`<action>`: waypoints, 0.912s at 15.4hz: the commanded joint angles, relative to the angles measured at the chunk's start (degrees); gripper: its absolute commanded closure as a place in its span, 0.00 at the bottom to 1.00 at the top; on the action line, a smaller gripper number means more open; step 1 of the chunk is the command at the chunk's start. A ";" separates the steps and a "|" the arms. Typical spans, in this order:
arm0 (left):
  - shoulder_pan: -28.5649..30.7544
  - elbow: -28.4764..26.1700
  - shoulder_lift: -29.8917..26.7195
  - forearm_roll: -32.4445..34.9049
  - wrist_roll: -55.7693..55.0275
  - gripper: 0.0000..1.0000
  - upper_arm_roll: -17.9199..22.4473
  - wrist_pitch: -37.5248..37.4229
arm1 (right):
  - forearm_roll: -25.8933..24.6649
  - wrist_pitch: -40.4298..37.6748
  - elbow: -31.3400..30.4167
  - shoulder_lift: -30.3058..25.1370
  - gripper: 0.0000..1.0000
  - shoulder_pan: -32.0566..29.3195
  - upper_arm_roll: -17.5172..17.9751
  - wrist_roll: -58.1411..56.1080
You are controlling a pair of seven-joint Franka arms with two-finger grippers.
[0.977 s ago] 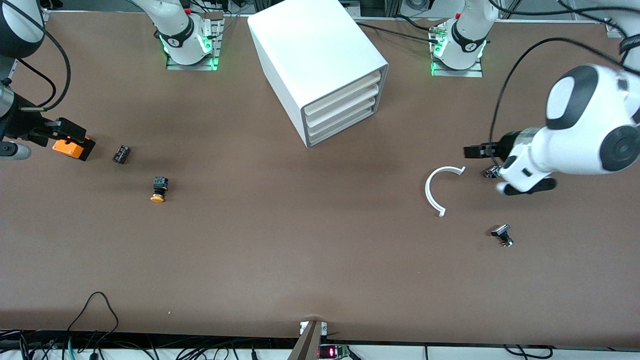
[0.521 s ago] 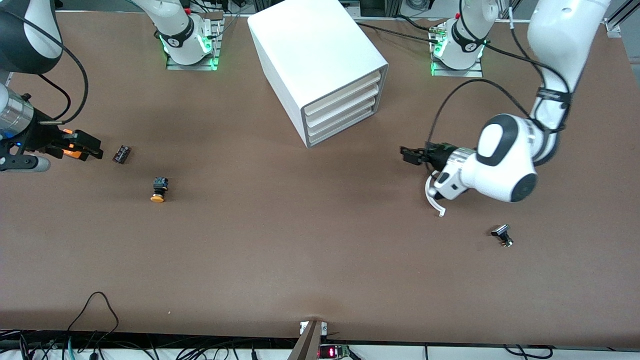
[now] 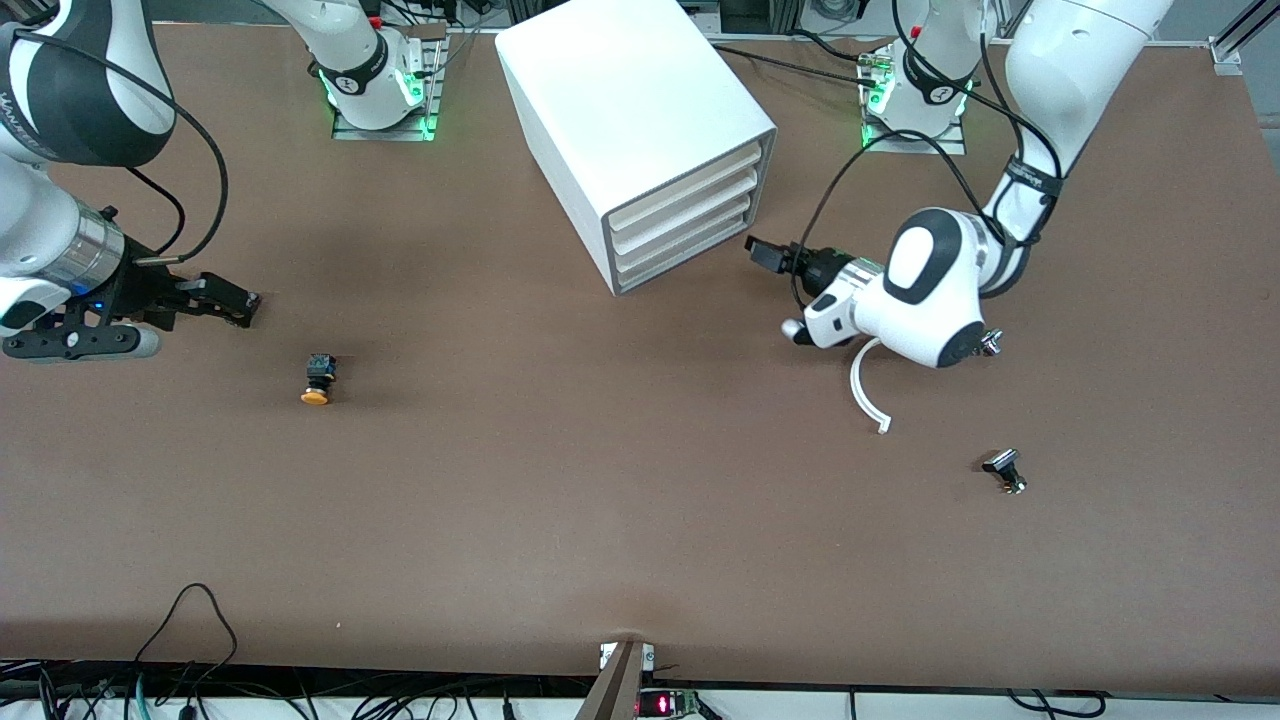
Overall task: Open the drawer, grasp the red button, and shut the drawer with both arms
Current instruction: 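Pull the drawer open with the left gripper while the right gripper moves forward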
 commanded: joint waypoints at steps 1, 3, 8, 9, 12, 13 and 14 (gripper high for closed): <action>0.44 -7.17 -4.15 -5.34 4.68 0.01 -3.61 5.45 | 0.95 0.77 -0.64 -0.16 0.00 0.62 -0.18 0.69; 0.44 -8.49 -4.15 -5.43 5.13 0.01 -5.37 7.66 | 0.95 1.47 -0.55 0.19 0.00 1.84 -0.18 0.69; 0.35 -9.99 -4.15 -5.43 5.13 0.05 -8.10 8.81 | 0.86 2.97 -0.55 0.72 0.00 5.62 -0.18 0.34; 0.35 -10.08 -4.15 -5.52 5.13 0.06 -8.10 8.81 | 0.78 3.32 -0.55 0.98 0.00 6.15 -0.18 0.51; 0.35 -10.25 -3.97 -5.52 6.27 0.60 -7.93 9.07 | 0.86 4.64 -0.47 1.50 0.00 7.65 -0.18 0.60; 0.35 -10.25 -3.71 -5.08 6.80 0.92 -7.93 9.94 | 0.95 5.16 -0.55 1.59 0.00 7.91 -0.18 0.69; 0.35 -10.25 -3.62 -4.64 7.24 1.00 -7.84 11.17 | 1.04 5.86 -0.47 1.68 0.00 8.00 -0.18 0.69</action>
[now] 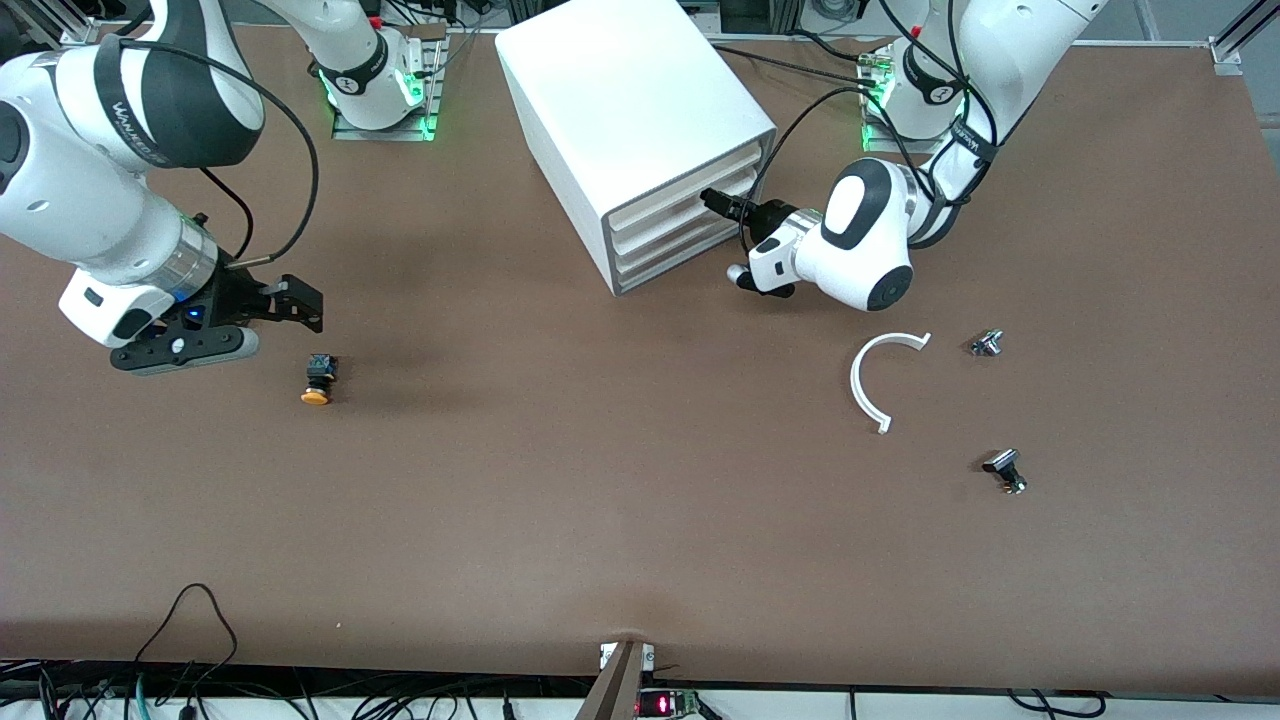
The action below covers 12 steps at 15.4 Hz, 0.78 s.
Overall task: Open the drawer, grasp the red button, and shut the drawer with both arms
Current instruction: 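Pull the drawer open with the left gripper while the right gripper moves forward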
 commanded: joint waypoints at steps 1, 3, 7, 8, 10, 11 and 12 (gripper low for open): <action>0.61 -1.45 -1.78 -0.55 2.76 1.00 0.06 3.06 | 1.33 2.32 -0.46 0.09 0.00 1.36 -0.20 0.67; 1.23 1.08 -1.87 1.28 3.11 1.00 2.16 3.86 | 2.12 3.20 -0.11 0.09 0.00 3.03 -0.28 0.67; 1.40 8.13 -1.61 7.36 4.34 1.00 9.01 3.95 | 2.12 3.20 2.44 0.44 0.00 5.58 -0.20 0.32; 1.40 8.31 -1.52 7.27 4.95 1.00 9.81 4.04 | 2.12 3.11 4.10 1.05 0.00 7.16 -0.28 0.14; 1.40 9.45 -1.00 7.36 5.13 1.00 10.17 4.13 | 2.03 3.11 8.05 3.33 0.00 10.76 -0.28 0.14; 1.40 9.45 -0.99 7.27 5.13 1.00 10.26 4.13 | 1.86 3.11 9.98 4.73 0.00 12.43 -0.28 0.05; 1.40 9.45 -0.99 7.19 5.13 1.00 10.26 4.39 | 1.77 3.11 12.00 6.31 0.00 14.53 -0.28 -0.56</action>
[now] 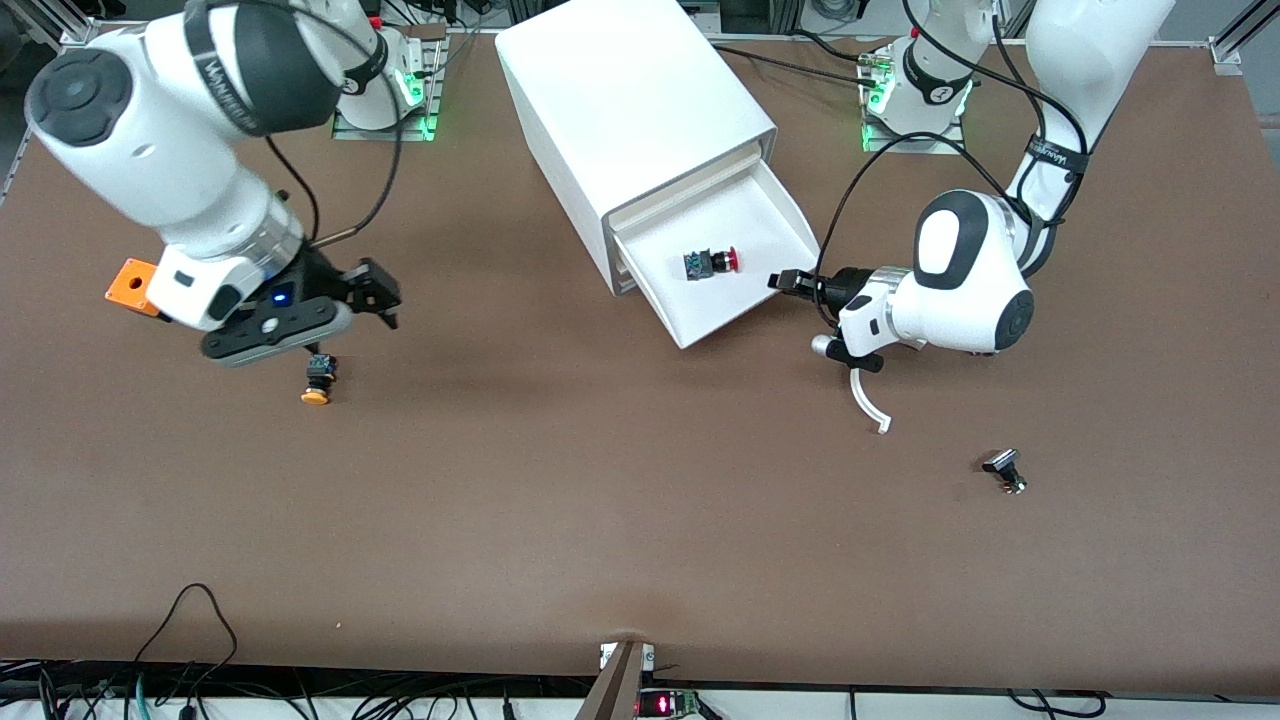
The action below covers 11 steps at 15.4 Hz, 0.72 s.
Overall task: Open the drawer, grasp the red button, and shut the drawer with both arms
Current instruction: 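Release the drawer with the left gripper while the right gripper reaches inside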
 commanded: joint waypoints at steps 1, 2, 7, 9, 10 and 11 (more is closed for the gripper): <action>-0.64 1.13 0.72 0.83 -0.99 0.69 0.31 2.06 | 0.22 -0.39 8.11 6.15 0.00 6.01 -0.58 -1.14; -0.56 1.13 0.54 1.01 -0.90 0.01 0.40 2.33 | 0.21 -0.39 10.30 7.90 0.00 8.55 -0.49 -2.10; -0.47 1.21 -1.65 1.71 -1.07 0.00 0.40 7.86 | 0.04 -0.39 24.81 19.85 0.00 18.76 -0.49 -1.94; 0.75 1.39 -4.19 5.73 -1.16 0.00 0.75 9.88 | 0.30 -0.39 29.20 23.37 0.00 20.44 0.38 -2.02; 2.24 1.39 -6.38 8.71 -0.90 0.00 0.84 11.46 | 0.21 -0.39 29.74 23.74 0.00 20.53 1.35 -2.55; 3.82 1.56 -8.67 10.57 -0.90 0.00 0.75 12.95 | 0.21 -0.65 29.75 23.74 0.00 20.62 1.88 -3.33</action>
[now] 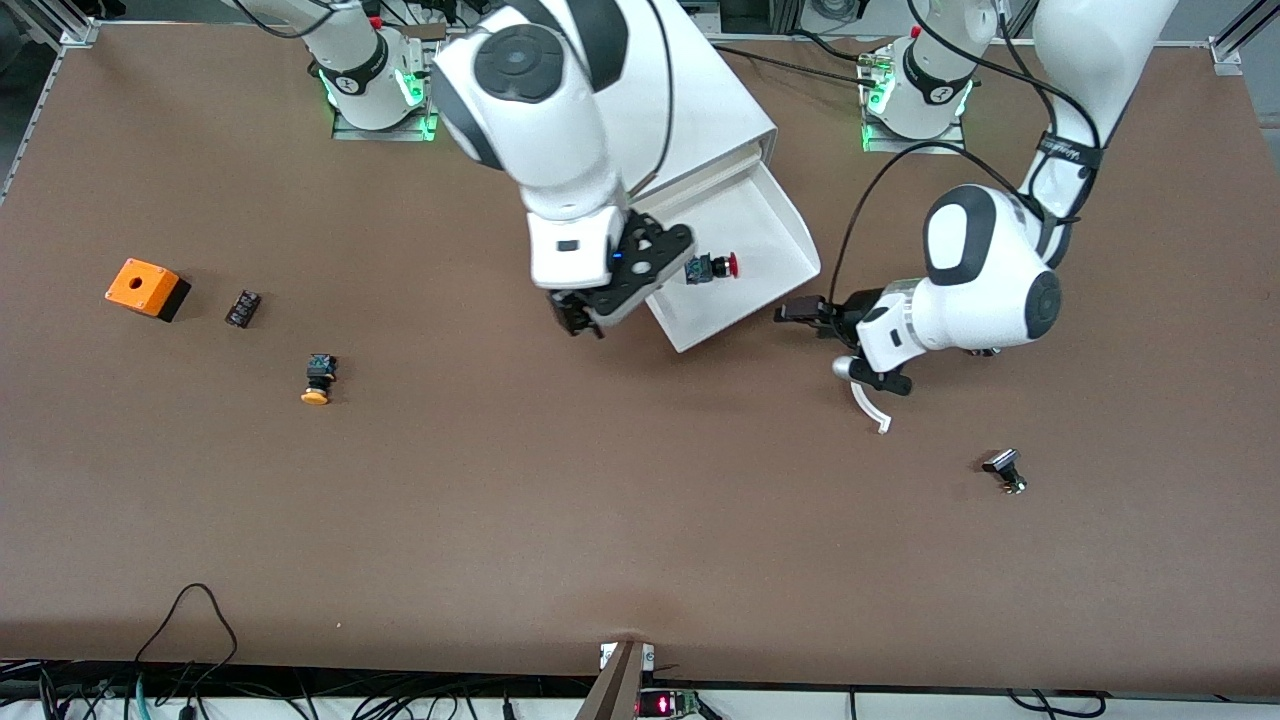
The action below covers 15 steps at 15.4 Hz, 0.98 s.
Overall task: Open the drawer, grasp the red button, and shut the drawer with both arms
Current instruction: 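Release the drawer with the left gripper while the right gripper reaches inside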
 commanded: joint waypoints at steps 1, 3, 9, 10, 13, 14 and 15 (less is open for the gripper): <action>3.33 0.26 -7.25 4.28 -0.52 0.00 0.17 1.90 | 0.16 -1.99 4.86 2.56 0.00 0.29 1.26 -4.45; 3.42 0.44 -9.62 4.81 -0.69 0.00 0.26 3.74 | 0.24 -2.69 4.77 3.17 0.00 1.52 1.26 -11.03; 6.59 11.56 -17.46 19.63 -1.57 0.00 6.94 -20.54 | 0.42 -3.31 4.77 6.42 0.00 4.51 1.35 -24.41; 6.67 14.30 -17.54 23.32 -2.09 0.00 7.03 -24.51 | 0.51 -3.66 4.77 6.69 0.00 4.60 1.35 -26.52; 6.15 17.49 -19.03 31.76 -5.69 0.00 6.94 -29.12 | 0.42 -3.93 4.60 7.21 0.00 4.95 1.35 -29.69; 6.06 17.23 -19.39 34.58 -6.05 0.00 6.85 -29.30 | 0.42 -4.28 4.42 7.56 0.00 5.13 1.52 -29.79; 5.97 16.88 -19.30 35.56 -6.05 0.00 6.85 -29.30 | 0.16 -4.98 4.42 7.83 0.00 5.39 2.14 -29.88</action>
